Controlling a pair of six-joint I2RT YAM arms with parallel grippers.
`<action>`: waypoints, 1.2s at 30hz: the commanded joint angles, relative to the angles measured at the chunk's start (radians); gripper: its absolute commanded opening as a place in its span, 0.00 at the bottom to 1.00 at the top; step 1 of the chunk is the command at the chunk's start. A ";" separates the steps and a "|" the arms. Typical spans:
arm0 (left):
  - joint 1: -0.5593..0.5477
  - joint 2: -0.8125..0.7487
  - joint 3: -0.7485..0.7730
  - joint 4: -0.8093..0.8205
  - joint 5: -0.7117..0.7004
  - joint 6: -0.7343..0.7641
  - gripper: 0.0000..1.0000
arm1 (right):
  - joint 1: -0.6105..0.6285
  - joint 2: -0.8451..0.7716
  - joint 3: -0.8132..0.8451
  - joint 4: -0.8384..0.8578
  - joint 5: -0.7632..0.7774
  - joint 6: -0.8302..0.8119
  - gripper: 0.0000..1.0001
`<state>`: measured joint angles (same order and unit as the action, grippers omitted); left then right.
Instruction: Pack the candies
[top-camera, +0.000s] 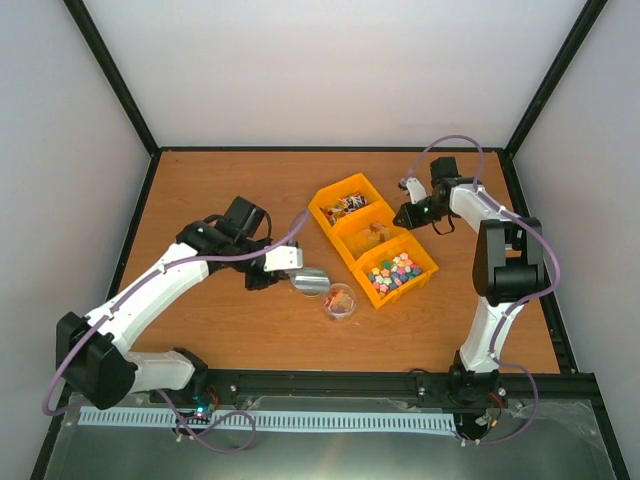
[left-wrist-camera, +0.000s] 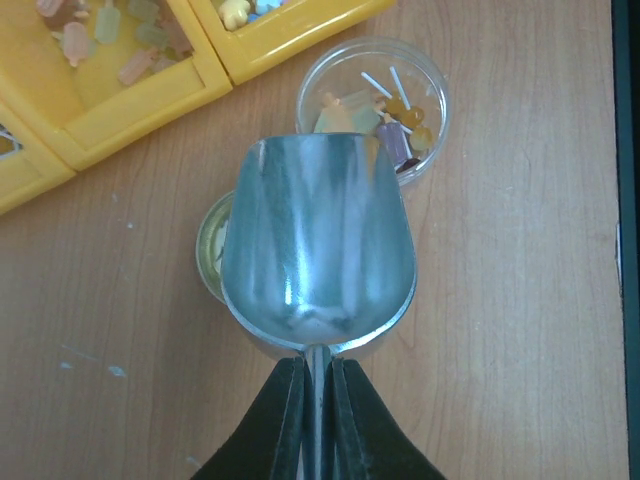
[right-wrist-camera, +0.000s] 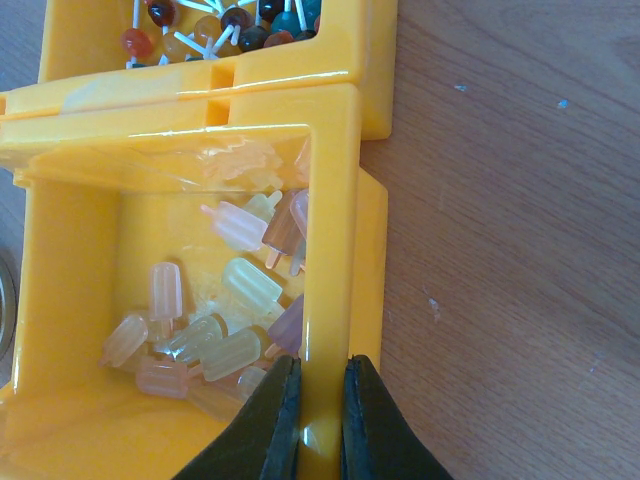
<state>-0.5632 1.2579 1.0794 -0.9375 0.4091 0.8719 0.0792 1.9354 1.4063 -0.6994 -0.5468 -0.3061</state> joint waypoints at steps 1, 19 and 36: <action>-0.007 0.005 0.071 -0.062 -0.021 0.052 0.01 | 0.010 0.038 -0.006 -0.052 -0.006 -0.014 0.03; -0.007 0.185 0.357 -0.087 -0.120 -0.231 0.01 | 0.010 0.031 -0.006 -0.052 -0.016 0.004 0.03; -0.162 0.641 0.804 -0.259 -0.409 -0.343 0.01 | 0.014 0.032 -0.008 -0.048 -0.021 0.021 0.03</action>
<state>-0.7006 1.8191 1.7710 -1.1240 0.1013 0.5694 0.0792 1.9369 1.4075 -0.7013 -0.5549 -0.2966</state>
